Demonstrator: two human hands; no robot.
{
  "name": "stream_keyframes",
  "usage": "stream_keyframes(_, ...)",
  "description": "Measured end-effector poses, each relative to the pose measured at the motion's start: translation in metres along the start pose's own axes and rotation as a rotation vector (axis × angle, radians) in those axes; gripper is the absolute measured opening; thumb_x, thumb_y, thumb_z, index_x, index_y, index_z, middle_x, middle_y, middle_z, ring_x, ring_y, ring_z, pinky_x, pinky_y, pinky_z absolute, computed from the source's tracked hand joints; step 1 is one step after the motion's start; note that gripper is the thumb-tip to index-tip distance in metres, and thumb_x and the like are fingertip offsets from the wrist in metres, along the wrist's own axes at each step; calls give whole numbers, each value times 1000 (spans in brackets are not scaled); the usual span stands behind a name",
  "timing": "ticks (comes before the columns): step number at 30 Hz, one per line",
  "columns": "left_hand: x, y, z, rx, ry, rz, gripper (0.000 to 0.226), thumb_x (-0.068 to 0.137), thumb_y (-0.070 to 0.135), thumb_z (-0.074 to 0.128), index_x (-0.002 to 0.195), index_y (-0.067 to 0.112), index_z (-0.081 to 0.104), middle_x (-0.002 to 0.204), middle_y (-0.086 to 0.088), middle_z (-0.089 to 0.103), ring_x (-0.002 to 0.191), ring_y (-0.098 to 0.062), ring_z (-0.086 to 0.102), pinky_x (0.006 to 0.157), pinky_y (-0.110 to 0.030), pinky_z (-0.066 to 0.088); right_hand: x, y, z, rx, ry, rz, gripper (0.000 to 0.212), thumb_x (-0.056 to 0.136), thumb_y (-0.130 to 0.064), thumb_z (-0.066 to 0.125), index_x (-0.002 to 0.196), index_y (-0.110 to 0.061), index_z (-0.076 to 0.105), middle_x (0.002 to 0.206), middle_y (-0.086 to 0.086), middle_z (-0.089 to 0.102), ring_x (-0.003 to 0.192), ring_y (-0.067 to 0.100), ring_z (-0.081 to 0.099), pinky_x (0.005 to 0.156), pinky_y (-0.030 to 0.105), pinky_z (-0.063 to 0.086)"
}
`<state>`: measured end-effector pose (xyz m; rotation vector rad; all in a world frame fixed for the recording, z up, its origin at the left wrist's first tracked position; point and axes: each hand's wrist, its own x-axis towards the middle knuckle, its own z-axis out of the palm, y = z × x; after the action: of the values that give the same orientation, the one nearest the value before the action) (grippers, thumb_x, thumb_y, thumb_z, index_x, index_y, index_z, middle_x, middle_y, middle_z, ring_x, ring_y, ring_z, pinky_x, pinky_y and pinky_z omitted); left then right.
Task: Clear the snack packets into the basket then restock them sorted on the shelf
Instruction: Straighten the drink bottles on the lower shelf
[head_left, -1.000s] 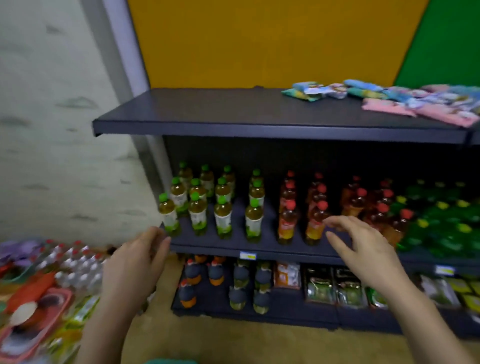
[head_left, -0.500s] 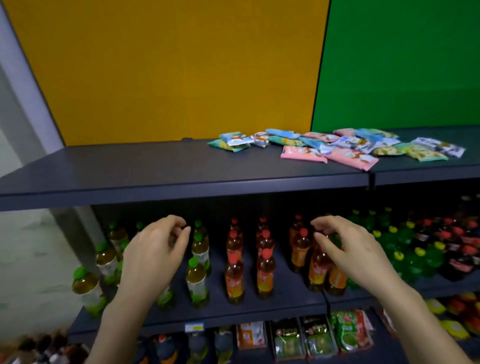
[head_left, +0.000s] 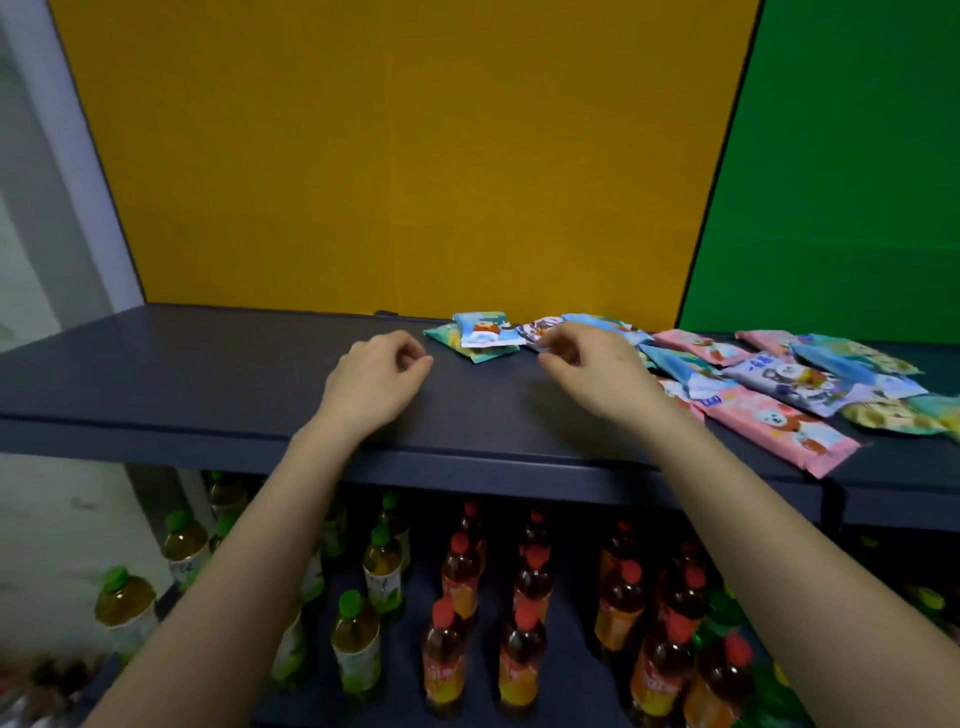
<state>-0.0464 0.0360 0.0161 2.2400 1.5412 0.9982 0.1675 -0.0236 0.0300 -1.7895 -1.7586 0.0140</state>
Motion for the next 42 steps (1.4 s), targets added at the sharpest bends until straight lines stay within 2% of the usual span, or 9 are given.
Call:
stream_keyframes(6, 66, -17, 33, -16, -54, -125, 23, 90, 26, 53, 106, 14, 63, 109, -5, 64, 109, -25, 55, 90, -35, 43, 85, -4, 34, -29, -95, 128, 44, 91, -42, 50, 119, -8, 55, 123, 13, 59, 113, 30, 52, 84, 35, 42)
stream_keyframes(10, 89, -28, 52, -47, -56, -161, 27, 89, 19, 53, 112, 8, 59, 114, -10, 63, 112, -26, 53, 89, -31, 41, 125, -8, 53, -82, -168, 215, 42, 92, -45, 46, 83, -4, 52, 123, 22, 55, 113, 34, 52, 72, 33, 34)
stream_keyframes(15, 105, -37, 67, -105, -82, -172, 33, 89, 18, 54, 119, 5, 53, 110, -9, 64, 115, -27, 48, 89, -29, 39, 153, -4, 80, -98, -184, 297, 68, 84, -57, 53, 122, 0, 49, 132, 18, 50, 123, 34, 45, 93, 36, 40)
stream_keyframes(19, 117, -37, 72, -127, -104, -177, 35, 89, 19, 53, 121, 5, 51, 116, -9, 63, 117, -28, 48, 94, -31, 39, 164, 3, 86, -30, -213, 352, 62, 80, -53, 62, 116, -3, 54, 125, 14, 56, 115, 31, 52, 83, 31, 43)
stream_keyframes(24, 133, -27, 81, -78, -155, -217, 39, 90, 32, 50, 120, 6, 48, 125, -13, 58, 122, -30, 45, 101, -39, 38, 175, 4, 66, 50, -160, 293, 26, 87, -34, 57, 98, -10, 58, 106, 15, 57, 90, 25, 50, 61, 27, 33)
stream_keyframes(30, 149, 0, 94, -64, -173, -341, 78, 80, 59, 57, 130, 4, 35, 139, -16, 45, 132, -32, 36, 105, -40, 30, 164, 35, 23, 415, 62, 336, 29, 86, -25, 59, 106, -4, 62, 111, 19, 65, 91, 26, 59, 74, 33, 43)
stream_keyframes(33, 154, 10, 103, -55, -191, -363, 90, 68, 62, 68, 130, 5, 35, 137, -11, 46, 130, -30, 39, 105, -40, 27, 148, 55, 12, 511, 81, 375, 17, 85, -24, 61, 97, -12, 63, 110, 20, 66, 98, 35, 63, 89, 49, 52)
stream_keyframes(39, 163, 7, 101, -238, -323, -433, 91, 51, 52, 82, 122, 7, 49, 129, -11, 56, 119, -30, 51, 105, -42, 39, 116, 73, 6, 580, 87, 461, 22, 88, -21, 60, 106, -9, 62, 104, 13, 65, 85, 23, 58, 75, 34, 45)
stream_keyframes(42, 158, -2, 93, -506, -274, -415, 48, 63, 26, 83, 98, 6, 58, 114, -12, 66, 95, -26, 64, 88, -35, 51, 104, 75, 8, 624, 71, 478, 25, 89, -21, 60, 107, -5, 62, 102, 12, 65, 76, 19, 58, 66, 30, 44)
